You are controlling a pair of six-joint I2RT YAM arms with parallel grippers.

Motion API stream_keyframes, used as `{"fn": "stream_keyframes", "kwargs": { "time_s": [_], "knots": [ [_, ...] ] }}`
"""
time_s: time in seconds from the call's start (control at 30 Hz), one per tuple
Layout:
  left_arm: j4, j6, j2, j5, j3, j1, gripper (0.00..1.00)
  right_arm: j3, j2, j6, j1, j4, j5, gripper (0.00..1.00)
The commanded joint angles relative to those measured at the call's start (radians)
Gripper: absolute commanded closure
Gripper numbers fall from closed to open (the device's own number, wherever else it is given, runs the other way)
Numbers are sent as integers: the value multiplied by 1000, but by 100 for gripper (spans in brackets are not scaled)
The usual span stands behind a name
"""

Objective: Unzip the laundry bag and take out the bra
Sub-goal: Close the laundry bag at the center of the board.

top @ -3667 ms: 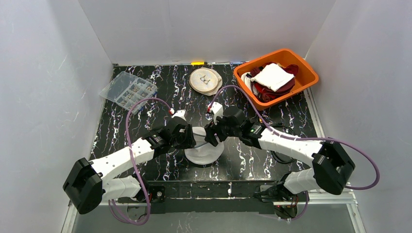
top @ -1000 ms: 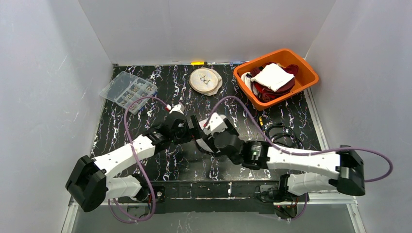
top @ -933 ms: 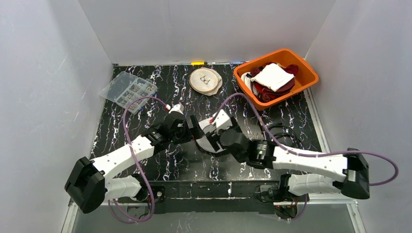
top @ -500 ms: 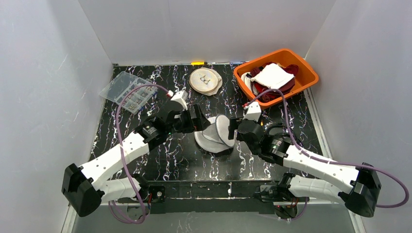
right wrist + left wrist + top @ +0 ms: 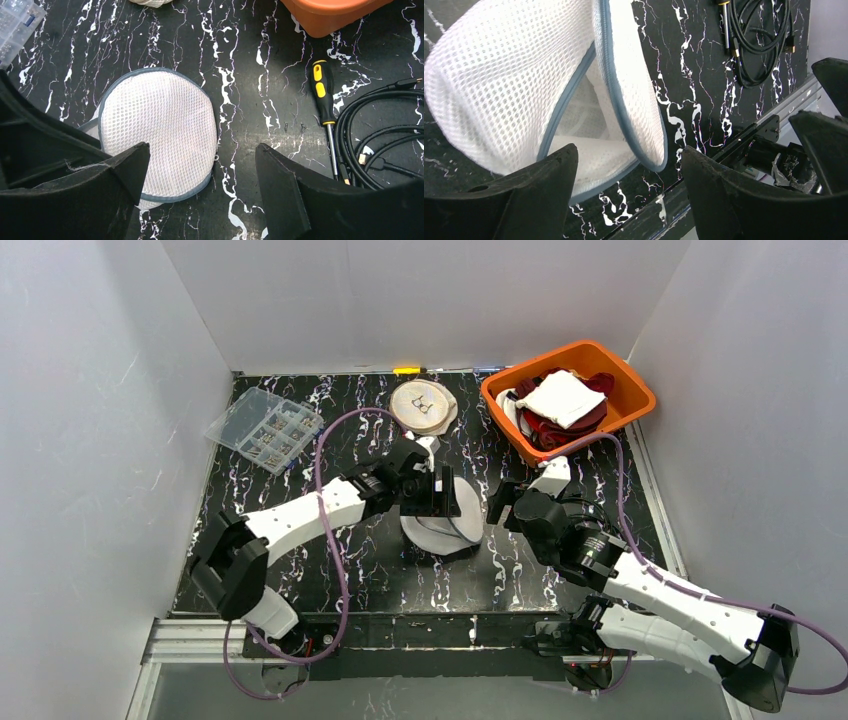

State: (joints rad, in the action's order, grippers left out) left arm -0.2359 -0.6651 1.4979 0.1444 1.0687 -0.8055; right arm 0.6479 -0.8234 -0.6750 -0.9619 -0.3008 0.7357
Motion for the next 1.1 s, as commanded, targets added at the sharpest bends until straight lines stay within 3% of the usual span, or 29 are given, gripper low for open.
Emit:
{"fn": "stream_keyframes", "kwargs": {
  "time_s": [0.0,0.27,0.5,0.8,1.07],
  "knots": [
    [-19,27,46,60,68,1,30,-4,22,-24,6,-9,21,16],
    [37,15,85,83,77,0,55,-30,83,-24,7,0,17,16],
    [88,-19,50,89,56,1,100,-33,136,-10,7,-25,29,16],
    [148,-30,-148,152,26,5,100,-21,187,70,8,-16,46,16],
    [311,-103,-231,253,-209,115,100,-77,206,81,9,31,-13,16]
  ]
}}
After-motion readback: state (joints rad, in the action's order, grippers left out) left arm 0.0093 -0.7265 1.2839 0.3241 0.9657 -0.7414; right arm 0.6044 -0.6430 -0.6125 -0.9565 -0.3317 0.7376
